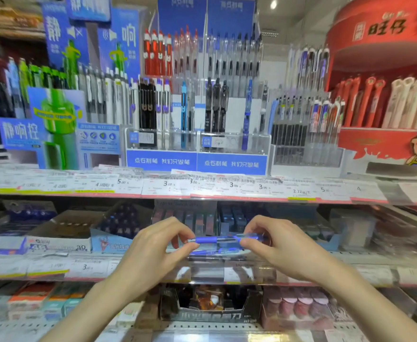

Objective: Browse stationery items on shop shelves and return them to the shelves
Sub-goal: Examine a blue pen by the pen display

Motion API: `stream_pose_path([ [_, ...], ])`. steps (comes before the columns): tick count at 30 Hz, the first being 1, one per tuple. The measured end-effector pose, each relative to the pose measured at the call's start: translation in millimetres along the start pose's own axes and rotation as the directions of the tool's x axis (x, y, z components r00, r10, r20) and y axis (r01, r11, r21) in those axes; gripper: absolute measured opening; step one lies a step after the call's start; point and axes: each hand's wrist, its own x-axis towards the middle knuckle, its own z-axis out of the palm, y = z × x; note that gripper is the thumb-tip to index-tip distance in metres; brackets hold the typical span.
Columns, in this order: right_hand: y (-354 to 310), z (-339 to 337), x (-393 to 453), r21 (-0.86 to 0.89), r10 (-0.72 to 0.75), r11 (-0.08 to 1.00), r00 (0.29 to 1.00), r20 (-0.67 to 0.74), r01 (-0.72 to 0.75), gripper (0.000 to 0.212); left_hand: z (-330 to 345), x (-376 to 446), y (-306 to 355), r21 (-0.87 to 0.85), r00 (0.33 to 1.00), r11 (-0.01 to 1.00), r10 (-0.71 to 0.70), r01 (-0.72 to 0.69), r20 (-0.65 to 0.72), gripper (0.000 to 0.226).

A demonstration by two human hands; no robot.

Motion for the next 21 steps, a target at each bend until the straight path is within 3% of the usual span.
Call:
stream_pose_path([
  [4,-12.8,-27.1,-5.4,0.058,-0.011,0.998,0.999,-0.05,0.014,0.021,-20.4,7.1,11.3,0.008,0.995,0.997,0.082,-0.081,-0.063,0.01],
  [12,-35.3,-83.2,9.1,0.423,0.06,0.906,0.986,-0.157,0.012,0.014,-53.2,47.2,28.1,0.101,0.967,0.983,0.172,-0.155,-0.188,0.015],
  [17,-43.2,-95.5,46.1,0.757,0.217,0.65,0.937,-0.272,0.069,0.023,-60.8,83.8,30.9,0.167,0.963,0.982,0.124,-0.085,-0.241,0.019],
  [21,-50.6,-99.1,74.7,0.884,0.327,0.444,0.892,-0.313,0.147,0.034,-58.5,110.5,31.1,0.2,0.97,0.979,0.087,-0.041,-0.226,0.018],
])
